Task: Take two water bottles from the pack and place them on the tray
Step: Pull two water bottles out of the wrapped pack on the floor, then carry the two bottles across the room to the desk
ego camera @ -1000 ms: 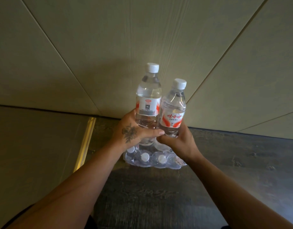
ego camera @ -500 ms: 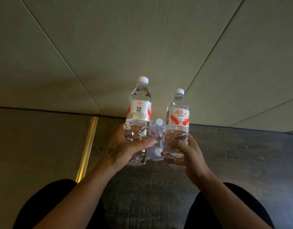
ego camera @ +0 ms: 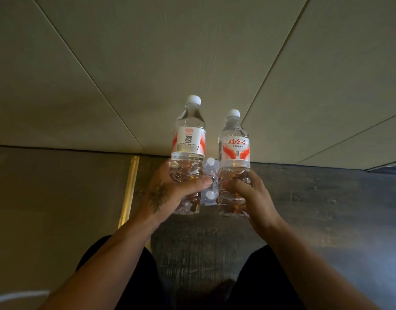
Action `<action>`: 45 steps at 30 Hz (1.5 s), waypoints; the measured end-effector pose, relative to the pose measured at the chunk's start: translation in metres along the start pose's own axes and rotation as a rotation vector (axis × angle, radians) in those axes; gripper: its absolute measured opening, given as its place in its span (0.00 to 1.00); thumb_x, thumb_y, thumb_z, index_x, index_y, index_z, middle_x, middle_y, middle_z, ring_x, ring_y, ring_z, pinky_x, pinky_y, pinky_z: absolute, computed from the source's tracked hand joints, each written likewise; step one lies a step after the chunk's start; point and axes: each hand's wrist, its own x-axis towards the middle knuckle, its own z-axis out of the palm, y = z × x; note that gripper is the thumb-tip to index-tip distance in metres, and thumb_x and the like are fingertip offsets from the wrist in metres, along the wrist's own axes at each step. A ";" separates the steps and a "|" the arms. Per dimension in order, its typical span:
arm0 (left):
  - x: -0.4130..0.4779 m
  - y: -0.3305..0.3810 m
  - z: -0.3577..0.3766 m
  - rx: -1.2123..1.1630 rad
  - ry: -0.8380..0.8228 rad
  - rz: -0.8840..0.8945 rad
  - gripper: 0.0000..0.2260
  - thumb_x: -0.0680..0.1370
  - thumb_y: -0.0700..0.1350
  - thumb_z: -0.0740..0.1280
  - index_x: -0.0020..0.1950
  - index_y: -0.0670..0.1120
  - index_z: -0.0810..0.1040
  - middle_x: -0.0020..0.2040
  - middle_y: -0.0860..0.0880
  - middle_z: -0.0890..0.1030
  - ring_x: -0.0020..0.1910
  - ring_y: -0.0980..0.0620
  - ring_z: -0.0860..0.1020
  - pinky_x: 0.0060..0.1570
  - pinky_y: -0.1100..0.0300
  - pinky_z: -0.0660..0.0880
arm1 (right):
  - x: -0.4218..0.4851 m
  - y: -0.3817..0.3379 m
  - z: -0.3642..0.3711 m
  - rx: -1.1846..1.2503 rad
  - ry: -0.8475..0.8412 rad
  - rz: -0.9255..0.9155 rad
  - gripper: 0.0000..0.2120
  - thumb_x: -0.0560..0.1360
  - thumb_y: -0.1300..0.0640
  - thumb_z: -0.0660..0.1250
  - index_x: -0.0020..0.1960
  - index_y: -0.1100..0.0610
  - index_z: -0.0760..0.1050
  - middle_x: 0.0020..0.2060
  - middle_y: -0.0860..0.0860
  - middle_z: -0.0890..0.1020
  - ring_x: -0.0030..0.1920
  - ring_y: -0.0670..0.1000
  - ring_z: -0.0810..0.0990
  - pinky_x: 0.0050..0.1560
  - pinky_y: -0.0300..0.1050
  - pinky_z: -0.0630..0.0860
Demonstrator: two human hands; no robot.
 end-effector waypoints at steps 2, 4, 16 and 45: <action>-0.033 0.039 0.000 -0.006 -0.017 -0.011 0.31 0.58 0.61 0.81 0.58 0.53 0.83 0.45 0.57 0.91 0.45 0.59 0.89 0.41 0.69 0.82 | -0.038 -0.035 0.000 0.002 0.007 0.004 0.39 0.64 0.40 0.76 0.71 0.56 0.75 0.60 0.57 0.87 0.57 0.61 0.89 0.66 0.72 0.81; -0.068 0.083 0.000 0.004 -0.035 -0.026 0.31 0.58 0.60 0.81 0.59 0.51 0.83 0.44 0.56 0.91 0.44 0.58 0.89 0.41 0.67 0.82 | -0.081 -0.075 0.000 0.000 0.009 0.000 0.38 0.65 0.40 0.76 0.70 0.57 0.75 0.59 0.58 0.86 0.57 0.62 0.88 0.65 0.72 0.81; -0.290 0.354 -0.008 0.070 0.007 -0.041 0.37 0.60 0.61 0.84 0.65 0.51 0.83 0.53 0.50 0.91 0.56 0.46 0.89 0.59 0.44 0.84 | -0.347 -0.318 0.006 0.057 0.069 -0.099 0.33 0.62 0.42 0.76 0.63 0.56 0.79 0.51 0.58 0.88 0.50 0.61 0.89 0.52 0.58 0.86; -0.512 0.427 0.232 0.536 -1.192 0.221 0.28 0.63 0.60 0.81 0.61 0.54 0.82 0.51 0.53 0.91 0.51 0.54 0.90 0.43 0.67 0.85 | -0.759 -0.208 -0.028 0.532 1.213 -0.104 0.32 0.59 0.35 0.74 0.60 0.43 0.74 0.59 0.52 0.85 0.58 0.56 0.87 0.58 0.55 0.86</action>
